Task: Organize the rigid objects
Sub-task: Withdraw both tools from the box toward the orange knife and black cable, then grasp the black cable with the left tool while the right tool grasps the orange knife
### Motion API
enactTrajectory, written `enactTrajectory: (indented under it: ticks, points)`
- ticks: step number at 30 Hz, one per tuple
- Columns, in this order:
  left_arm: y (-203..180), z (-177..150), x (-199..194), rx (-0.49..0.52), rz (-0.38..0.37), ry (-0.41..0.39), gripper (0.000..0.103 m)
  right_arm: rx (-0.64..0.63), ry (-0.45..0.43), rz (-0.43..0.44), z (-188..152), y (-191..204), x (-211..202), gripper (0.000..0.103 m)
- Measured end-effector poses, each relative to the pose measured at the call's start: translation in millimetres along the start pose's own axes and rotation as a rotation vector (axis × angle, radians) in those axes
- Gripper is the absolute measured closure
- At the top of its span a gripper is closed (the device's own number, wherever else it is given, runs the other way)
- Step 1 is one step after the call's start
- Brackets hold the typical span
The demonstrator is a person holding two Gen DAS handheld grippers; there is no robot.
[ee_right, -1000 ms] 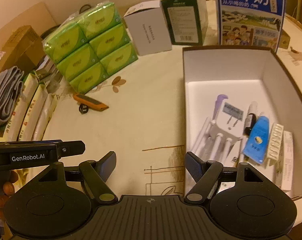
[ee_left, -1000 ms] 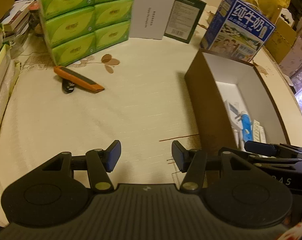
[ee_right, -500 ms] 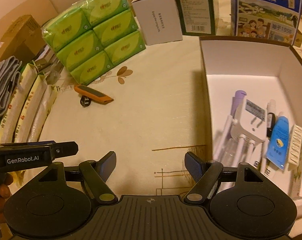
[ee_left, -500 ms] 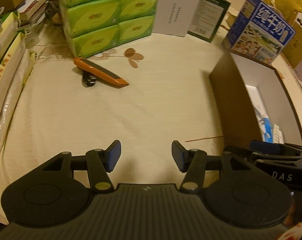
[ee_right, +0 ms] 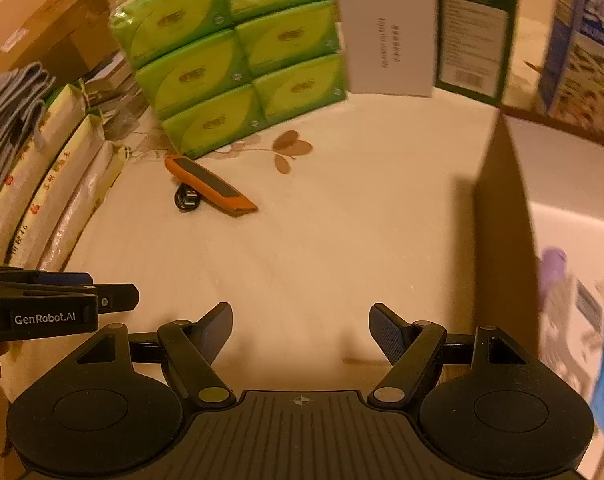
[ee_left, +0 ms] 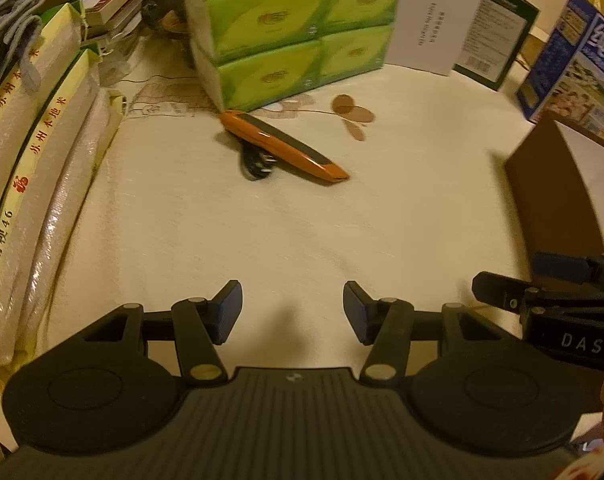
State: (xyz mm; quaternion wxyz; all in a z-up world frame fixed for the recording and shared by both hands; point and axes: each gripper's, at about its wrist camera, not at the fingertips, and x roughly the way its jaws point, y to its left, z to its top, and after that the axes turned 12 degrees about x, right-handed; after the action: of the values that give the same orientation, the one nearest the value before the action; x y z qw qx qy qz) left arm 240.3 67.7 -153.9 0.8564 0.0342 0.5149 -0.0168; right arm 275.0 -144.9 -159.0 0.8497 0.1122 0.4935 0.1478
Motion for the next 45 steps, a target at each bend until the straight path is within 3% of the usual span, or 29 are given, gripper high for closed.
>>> enactTrajectory:
  ticks: [13,20,28,30,31,36,38,45]
  points:
    - [38.4,20.2,48.7,-0.016,0.048,-0.045,0.053,-0.214,-0.038,0.060,29.0,43.0,74.3,0.032]
    - [58.0,31.6,73.2,-0.028,0.058,-0.070,0.053,-0.356,-0.058,0.081,38.6,65.1,119.5,0.050]
    - [71.5,36.1,87.9,-0.042,0.058,-0.082,0.053,-0.467,-0.068,0.079,45.9,84.9,158.8,0.054]
    - [72.2,36.6,90.3,-0.037,0.055,-0.087,0.053,-0.494,-0.067,0.069,45.9,87.5,164.4,0.059]
    - [72.4,37.0,91.2,-0.036,0.053,-0.089,0.053,-0.499,-0.059,0.067,46.4,87.5,167.4,0.069]
    - [68.2,39.3,93.7,-0.014,0.025,-0.114,0.054,-0.469,-0.064,0.064,41.2,79.6,162.1,0.076]
    - [64.7,41.8,95.3,-0.002,0.015,-0.123,0.054,-0.423,-0.067,0.044,37.5,71.4,156.6,0.090]
    - [51.8,57.5,114.9,0.033,0.008,-0.132,0.054,-0.110,-0.065,-0.005,41.8,31.3,136.1,0.091]
